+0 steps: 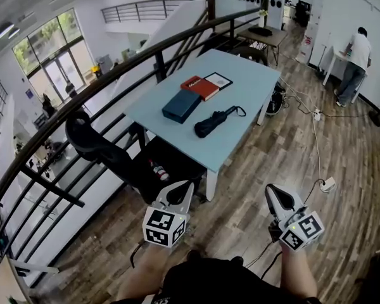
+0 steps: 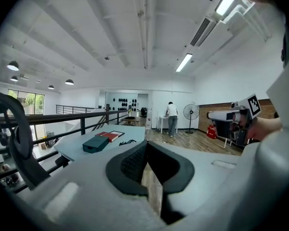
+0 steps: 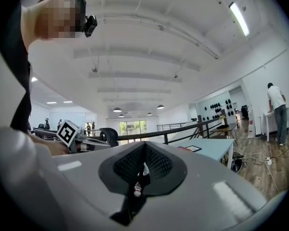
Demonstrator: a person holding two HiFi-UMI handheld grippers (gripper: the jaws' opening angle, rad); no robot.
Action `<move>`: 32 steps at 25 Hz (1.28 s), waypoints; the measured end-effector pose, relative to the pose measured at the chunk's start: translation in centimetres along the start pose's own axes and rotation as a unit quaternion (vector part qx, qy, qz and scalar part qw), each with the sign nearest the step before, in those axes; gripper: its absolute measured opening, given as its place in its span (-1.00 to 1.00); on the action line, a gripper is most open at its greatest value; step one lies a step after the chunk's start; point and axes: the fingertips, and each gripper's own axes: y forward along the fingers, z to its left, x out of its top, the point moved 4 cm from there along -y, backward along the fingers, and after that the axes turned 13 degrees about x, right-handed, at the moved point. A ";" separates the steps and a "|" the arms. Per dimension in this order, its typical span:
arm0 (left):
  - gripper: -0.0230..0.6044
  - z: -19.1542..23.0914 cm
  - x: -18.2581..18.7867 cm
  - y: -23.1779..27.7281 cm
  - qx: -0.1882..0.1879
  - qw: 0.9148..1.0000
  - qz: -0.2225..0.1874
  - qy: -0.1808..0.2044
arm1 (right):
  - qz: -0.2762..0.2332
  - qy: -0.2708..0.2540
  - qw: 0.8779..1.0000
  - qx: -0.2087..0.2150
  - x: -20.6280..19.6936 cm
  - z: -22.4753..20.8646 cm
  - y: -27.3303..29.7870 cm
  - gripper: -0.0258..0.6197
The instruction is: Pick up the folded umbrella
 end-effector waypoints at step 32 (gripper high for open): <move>-0.91 6.8 -1.9 14.1 -0.032 0.998 0.054 -0.002 | 0.036 0.118 0.992 0.038 -7.3 -9.4 13.1 -0.92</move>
